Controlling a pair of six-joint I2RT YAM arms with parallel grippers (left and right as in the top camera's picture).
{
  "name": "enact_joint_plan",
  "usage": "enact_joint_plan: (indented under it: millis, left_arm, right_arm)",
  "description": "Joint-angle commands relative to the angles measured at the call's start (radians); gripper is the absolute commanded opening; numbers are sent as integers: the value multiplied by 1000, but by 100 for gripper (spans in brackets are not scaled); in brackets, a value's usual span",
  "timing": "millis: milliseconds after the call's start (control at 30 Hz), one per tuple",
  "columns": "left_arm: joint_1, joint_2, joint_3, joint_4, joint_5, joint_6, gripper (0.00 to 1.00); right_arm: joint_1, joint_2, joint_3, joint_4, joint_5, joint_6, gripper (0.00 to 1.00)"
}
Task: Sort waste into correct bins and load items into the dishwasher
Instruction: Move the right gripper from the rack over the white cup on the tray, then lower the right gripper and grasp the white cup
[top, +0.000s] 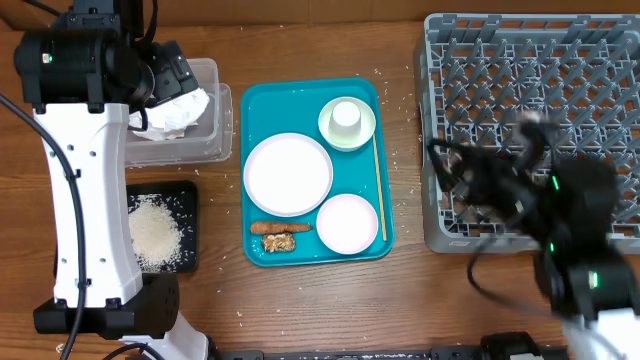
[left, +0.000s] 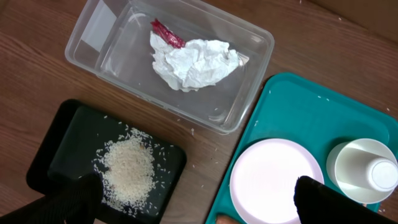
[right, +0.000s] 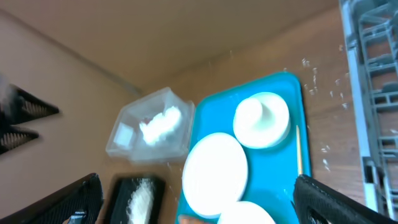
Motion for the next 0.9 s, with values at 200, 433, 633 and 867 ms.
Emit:
enact_joint_plan:
  millis: [200,433,633,867]
  left_arm:
    - [-2,8,-4,0,-14,0,100]
    - [-2,8,-4,0,-14,0,100]
    - [-2,8,-4,0,-14,0,100]
    - [-2,8,-4,0,-14,0,100]
  right_arm:
    - [238,438,411,-185,311,-182,100]
    - [294,751,616,-257,368,-227,100]
    - [294,843,669,-188,396,-235,100]
    - [315,895,668,-89,414,-259,100]
